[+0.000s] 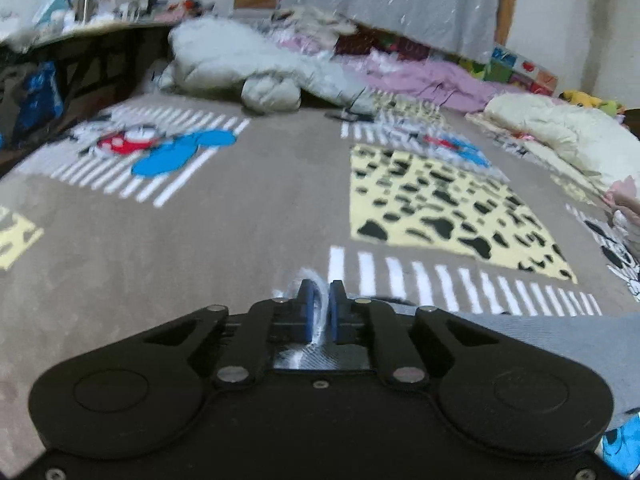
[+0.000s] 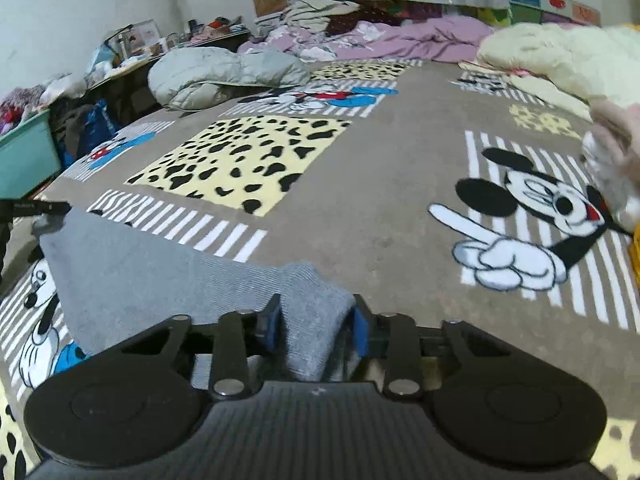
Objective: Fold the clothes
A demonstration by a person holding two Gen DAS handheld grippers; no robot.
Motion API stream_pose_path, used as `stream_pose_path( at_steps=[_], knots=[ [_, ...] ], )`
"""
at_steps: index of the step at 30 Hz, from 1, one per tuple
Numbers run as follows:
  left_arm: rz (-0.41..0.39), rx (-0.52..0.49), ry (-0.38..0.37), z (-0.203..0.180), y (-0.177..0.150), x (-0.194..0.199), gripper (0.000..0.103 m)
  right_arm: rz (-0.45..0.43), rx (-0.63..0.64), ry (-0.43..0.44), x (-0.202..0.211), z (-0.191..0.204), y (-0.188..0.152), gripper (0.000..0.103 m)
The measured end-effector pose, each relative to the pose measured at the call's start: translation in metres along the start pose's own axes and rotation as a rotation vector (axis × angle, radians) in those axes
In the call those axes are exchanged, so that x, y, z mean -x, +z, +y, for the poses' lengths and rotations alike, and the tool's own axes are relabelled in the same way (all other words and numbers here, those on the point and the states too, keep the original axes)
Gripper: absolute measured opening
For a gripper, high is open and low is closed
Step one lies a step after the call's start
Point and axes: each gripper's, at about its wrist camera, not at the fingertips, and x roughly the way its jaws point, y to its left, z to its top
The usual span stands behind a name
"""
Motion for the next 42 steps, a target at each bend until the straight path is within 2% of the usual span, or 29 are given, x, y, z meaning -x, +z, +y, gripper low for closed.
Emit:
stream_pose_path(
  at_steps=[4, 10, 18, 27, 34, 42],
  knots=[
    [-0.107, 0.026, -0.083, 0.007, 0.005, 0.022, 0.005, -0.032, 0.018, -0.014, 0.006, 0.003, 0.004, 0.033],
    [-0.189, 0.072, -0.197, 0.026, 0.002, 0.050, 0.005, -0.101, 0.060, -0.005, 0.027, 0.010, 0.001, 0.033],
    [-0.298, 0.007, -0.310, 0.029, -0.007, 0.090, 0.005, -0.149, 0.180, -0.041, 0.052, 0.026, -0.010, 0.033],
    [-0.305, -0.067, -0.322, 0.034, -0.021, 0.109, 0.005, -0.188, 0.449, -0.155, 0.061, 0.061, -0.026, 0.034],
    [-0.285, -0.115, -0.290, 0.044, -0.039, 0.118, 0.005, -0.242, 0.643, -0.208, 0.085, 0.090, -0.064, 0.034],
    [-0.280, -0.093, -0.284, 0.058, -0.056, 0.142, 0.005, -0.159, 0.680, -0.169, 0.107, 0.095, -0.097, 0.034]
  ],
)
